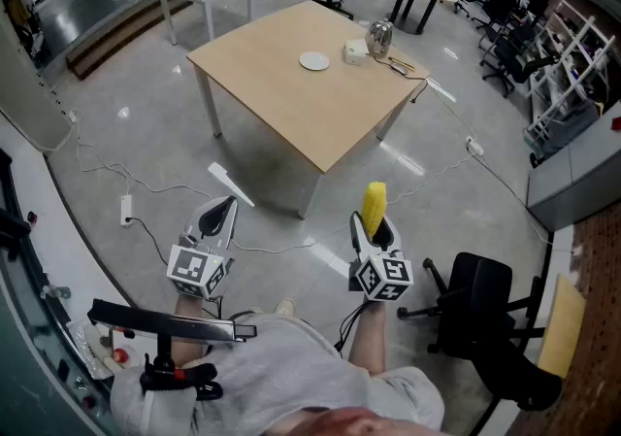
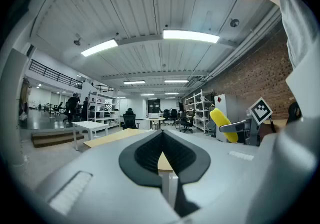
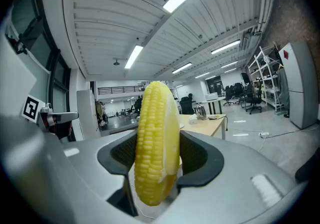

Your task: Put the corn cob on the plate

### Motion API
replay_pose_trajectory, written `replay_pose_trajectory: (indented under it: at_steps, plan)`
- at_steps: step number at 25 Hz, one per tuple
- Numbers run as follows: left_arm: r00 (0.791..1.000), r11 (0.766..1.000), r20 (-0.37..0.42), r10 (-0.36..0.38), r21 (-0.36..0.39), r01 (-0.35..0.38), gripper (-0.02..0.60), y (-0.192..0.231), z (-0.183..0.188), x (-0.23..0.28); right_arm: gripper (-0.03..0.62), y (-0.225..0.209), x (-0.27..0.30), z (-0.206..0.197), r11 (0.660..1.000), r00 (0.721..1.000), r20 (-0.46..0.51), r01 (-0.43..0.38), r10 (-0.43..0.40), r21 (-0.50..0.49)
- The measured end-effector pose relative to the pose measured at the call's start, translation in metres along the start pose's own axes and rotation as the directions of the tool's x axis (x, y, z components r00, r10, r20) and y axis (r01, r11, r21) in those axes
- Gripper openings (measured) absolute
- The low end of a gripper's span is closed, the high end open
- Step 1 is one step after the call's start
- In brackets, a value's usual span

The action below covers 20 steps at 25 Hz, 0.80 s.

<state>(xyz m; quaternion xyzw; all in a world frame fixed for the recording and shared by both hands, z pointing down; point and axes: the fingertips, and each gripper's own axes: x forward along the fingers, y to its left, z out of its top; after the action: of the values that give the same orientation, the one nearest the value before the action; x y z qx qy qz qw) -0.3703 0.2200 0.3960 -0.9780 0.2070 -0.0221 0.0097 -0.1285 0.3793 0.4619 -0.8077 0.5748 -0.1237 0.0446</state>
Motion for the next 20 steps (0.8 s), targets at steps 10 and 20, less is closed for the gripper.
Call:
replay_pose_trajectory:
  at_steps: [10, 20]
  plan:
    - [1.000, 1.000, -0.004, -0.018, 0.006, 0.018, 0.020, -0.010, 0.000, 0.003, 0.242, -0.003, -0.008, -0.003, 1.000, 1.000, -0.003, -0.001, 0.001, 0.010]
    - [0.999, 0.999, -0.025, -0.033, 0.018, 0.033, 0.020, -0.028, -0.003, 0.014, 0.244, -0.020, -0.012, -0.010, 1.000, 1.000, -0.009, 0.006, -0.006, 0.024]
